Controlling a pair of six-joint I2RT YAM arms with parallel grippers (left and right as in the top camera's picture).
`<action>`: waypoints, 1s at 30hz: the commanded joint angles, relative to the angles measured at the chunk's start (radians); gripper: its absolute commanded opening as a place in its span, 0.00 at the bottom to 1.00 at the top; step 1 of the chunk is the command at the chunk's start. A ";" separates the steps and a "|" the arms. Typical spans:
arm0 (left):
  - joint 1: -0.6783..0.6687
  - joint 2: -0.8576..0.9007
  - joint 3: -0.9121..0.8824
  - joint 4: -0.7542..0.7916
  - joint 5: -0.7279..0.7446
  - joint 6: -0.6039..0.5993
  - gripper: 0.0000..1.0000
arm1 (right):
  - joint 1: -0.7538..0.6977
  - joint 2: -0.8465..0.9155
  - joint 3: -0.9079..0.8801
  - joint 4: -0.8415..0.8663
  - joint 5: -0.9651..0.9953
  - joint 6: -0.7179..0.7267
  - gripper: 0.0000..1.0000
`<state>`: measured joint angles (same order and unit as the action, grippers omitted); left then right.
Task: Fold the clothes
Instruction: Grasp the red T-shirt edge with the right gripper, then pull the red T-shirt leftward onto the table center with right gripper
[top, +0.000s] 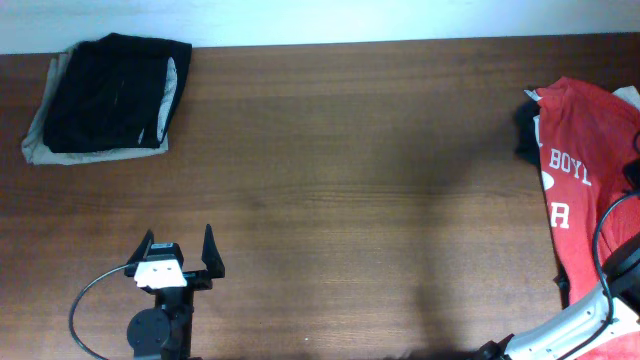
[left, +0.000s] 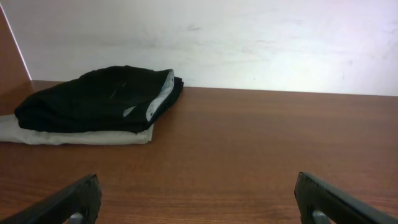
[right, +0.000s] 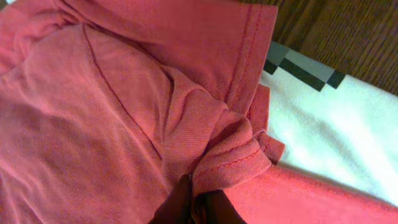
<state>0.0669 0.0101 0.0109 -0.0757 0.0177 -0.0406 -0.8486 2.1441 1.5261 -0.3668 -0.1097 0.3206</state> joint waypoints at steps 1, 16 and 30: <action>0.006 -0.005 -0.003 -0.006 0.000 0.019 0.99 | -0.003 -0.013 0.078 -0.038 -0.019 0.003 0.04; 0.006 -0.005 -0.002 -0.006 0.000 0.019 0.99 | 0.123 -0.138 0.177 -0.121 -0.251 0.002 0.04; 0.006 -0.005 -0.003 -0.006 0.001 0.019 0.99 | 0.715 -0.137 0.177 -0.057 -0.302 0.003 0.04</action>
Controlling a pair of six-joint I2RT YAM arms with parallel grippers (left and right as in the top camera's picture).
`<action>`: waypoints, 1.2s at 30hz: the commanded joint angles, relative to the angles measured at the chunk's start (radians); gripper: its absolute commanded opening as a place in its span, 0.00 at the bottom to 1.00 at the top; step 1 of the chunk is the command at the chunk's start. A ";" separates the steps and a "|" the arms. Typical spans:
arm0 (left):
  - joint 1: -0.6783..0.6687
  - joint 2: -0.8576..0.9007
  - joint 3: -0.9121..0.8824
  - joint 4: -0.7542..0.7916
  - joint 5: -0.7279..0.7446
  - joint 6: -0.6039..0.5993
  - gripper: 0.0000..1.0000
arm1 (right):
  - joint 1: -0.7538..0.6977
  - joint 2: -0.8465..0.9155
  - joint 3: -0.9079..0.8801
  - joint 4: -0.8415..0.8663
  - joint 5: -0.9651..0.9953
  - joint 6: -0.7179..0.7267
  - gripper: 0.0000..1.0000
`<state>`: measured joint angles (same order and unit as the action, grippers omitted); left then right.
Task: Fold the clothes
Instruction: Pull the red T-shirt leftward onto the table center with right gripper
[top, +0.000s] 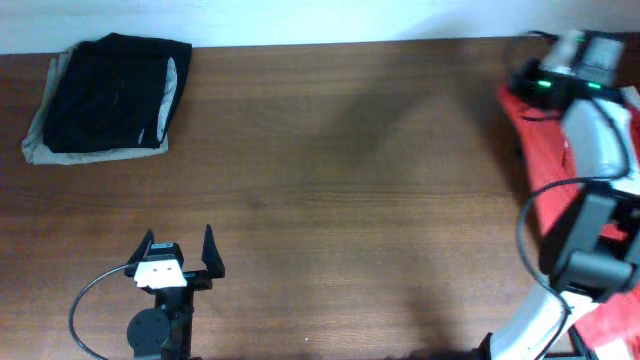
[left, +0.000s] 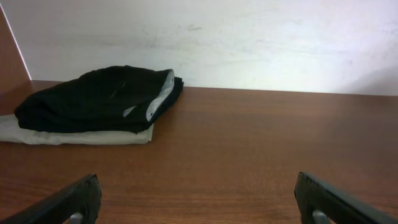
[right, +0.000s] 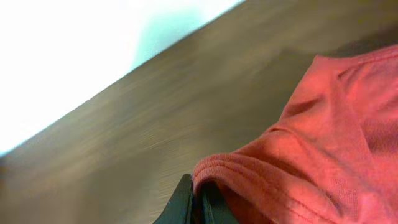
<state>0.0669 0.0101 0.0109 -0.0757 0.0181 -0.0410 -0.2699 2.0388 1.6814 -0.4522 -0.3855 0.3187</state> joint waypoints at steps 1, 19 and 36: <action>0.006 -0.005 -0.003 -0.006 0.000 0.019 0.99 | 0.179 -0.031 0.021 0.043 -0.026 0.007 0.04; 0.006 -0.005 -0.003 -0.006 0.000 0.019 0.99 | 0.916 0.080 0.021 0.201 -0.023 0.108 0.06; 0.006 -0.005 -0.002 -0.006 0.000 0.020 0.99 | 0.624 0.082 0.226 -0.157 -0.060 0.027 0.93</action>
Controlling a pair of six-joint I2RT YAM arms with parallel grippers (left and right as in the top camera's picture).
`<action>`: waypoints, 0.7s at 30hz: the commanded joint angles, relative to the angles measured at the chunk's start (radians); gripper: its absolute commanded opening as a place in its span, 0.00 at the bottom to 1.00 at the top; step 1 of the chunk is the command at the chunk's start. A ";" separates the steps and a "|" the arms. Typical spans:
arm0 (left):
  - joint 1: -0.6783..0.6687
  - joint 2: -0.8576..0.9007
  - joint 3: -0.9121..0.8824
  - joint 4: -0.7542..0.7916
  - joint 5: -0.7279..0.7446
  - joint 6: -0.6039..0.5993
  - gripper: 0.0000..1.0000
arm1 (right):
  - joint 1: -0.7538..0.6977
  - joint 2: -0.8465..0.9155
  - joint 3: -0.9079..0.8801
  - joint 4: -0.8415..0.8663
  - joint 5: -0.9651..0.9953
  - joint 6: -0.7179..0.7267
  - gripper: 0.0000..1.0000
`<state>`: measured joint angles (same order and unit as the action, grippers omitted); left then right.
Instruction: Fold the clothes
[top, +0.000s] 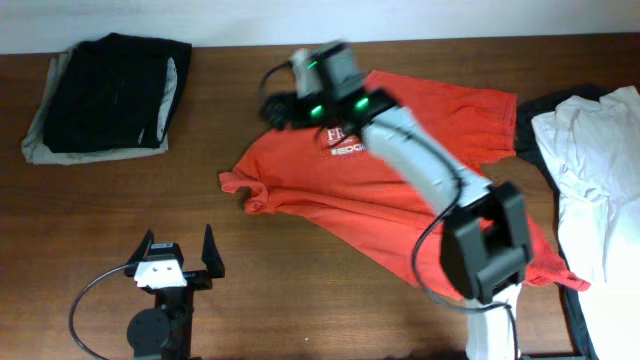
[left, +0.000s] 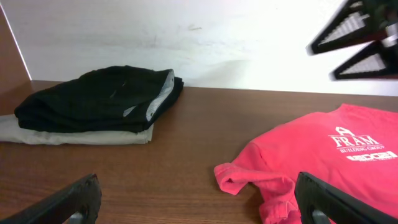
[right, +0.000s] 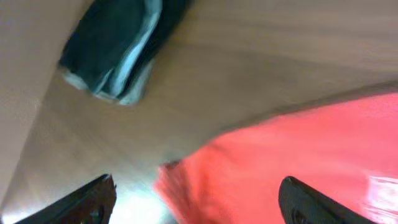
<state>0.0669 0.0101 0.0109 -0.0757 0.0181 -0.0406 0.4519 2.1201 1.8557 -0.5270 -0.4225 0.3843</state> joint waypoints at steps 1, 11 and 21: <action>0.006 -0.005 -0.002 -0.006 0.000 0.019 0.99 | -0.132 -0.002 0.061 -0.120 -0.040 -0.039 0.99; 0.006 -0.005 -0.003 -0.006 0.000 0.019 0.99 | -0.483 -0.031 0.069 -0.279 -0.369 -0.040 0.99; 0.006 -0.005 -0.003 -0.006 0.000 0.019 0.99 | -0.660 -0.107 0.069 -0.739 0.168 -0.039 0.99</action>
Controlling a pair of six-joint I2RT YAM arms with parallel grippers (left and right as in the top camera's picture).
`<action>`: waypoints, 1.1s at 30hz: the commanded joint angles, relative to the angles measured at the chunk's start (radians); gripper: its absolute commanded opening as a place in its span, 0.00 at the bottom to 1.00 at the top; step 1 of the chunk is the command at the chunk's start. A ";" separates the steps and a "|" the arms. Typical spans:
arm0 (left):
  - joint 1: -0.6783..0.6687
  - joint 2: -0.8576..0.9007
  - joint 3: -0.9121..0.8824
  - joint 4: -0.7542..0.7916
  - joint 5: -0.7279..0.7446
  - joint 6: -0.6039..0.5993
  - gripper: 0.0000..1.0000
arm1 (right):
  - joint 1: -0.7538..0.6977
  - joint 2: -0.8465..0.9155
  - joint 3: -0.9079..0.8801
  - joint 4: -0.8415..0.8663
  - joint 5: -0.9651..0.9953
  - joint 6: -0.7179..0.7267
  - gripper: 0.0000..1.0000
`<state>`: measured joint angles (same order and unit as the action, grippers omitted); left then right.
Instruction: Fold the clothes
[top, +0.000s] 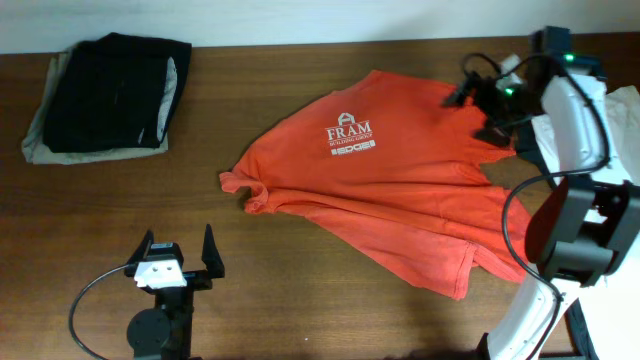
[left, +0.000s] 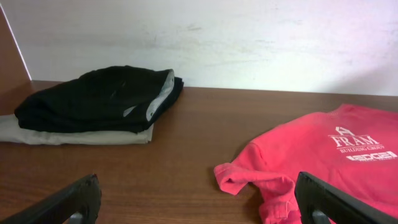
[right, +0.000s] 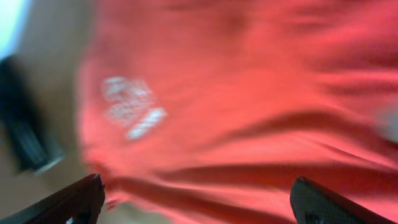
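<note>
A red T-shirt (top: 380, 190) with a white "FRAM" print lies spread face up across the middle and right of the table, one sleeve bunched at its left end (left: 249, 177). Over the shirt's far right shoulder hovers my right gripper (top: 481, 106), open; its view is blurred and filled with red cloth (right: 236, 93), and nothing sits between the fingers (right: 79, 200). Near the front edge on the left rests my left gripper (top: 180, 256), open and empty, short of the shirt's left sleeve.
A folded stack, black garment on a beige one (top: 105, 95), lies at the far left corner (left: 93, 106). At the right edge are a white garment (top: 622, 100) and some dark cloth (top: 530, 150), partly hidden by the right arm.
My right gripper, still open, has gone from above the shirt's far left part to its far right shoulder. The shirt's lower right hem now lies drawn in shorter. The left arm has stayed put.
My right gripper was shut on the red shirt in the pile at the right edge, then held it at the far right of the table. Later the shirt lay spread mid-table with the gripper open above it. Now the gripper is over its right shoulder.
</note>
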<state>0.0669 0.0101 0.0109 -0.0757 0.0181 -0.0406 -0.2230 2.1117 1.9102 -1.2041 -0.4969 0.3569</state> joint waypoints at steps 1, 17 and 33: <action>0.006 -0.005 -0.003 -0.006 0.000 0.019 0.99 | 0.016 -0.116 0.014 -0.095 0.276 -0.008 0.98; 0.006 -0.005 -0.003 -0.006 0.000 0.019 0.99 | 0.147 -0.625 -0.155 -0.490 0.611 0.161 0.98; 0.006 -0.005 -0.003 -0.006 0.000 0.019 0.99 | 0.212 -0.581 -0.806 0.015 0.489 -0.198 0.93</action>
<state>0.0669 0.0101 0.0113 -0.0757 0.0177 -0.0410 -0.0177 1.4940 1.1336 -1.2346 0.0097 0.3134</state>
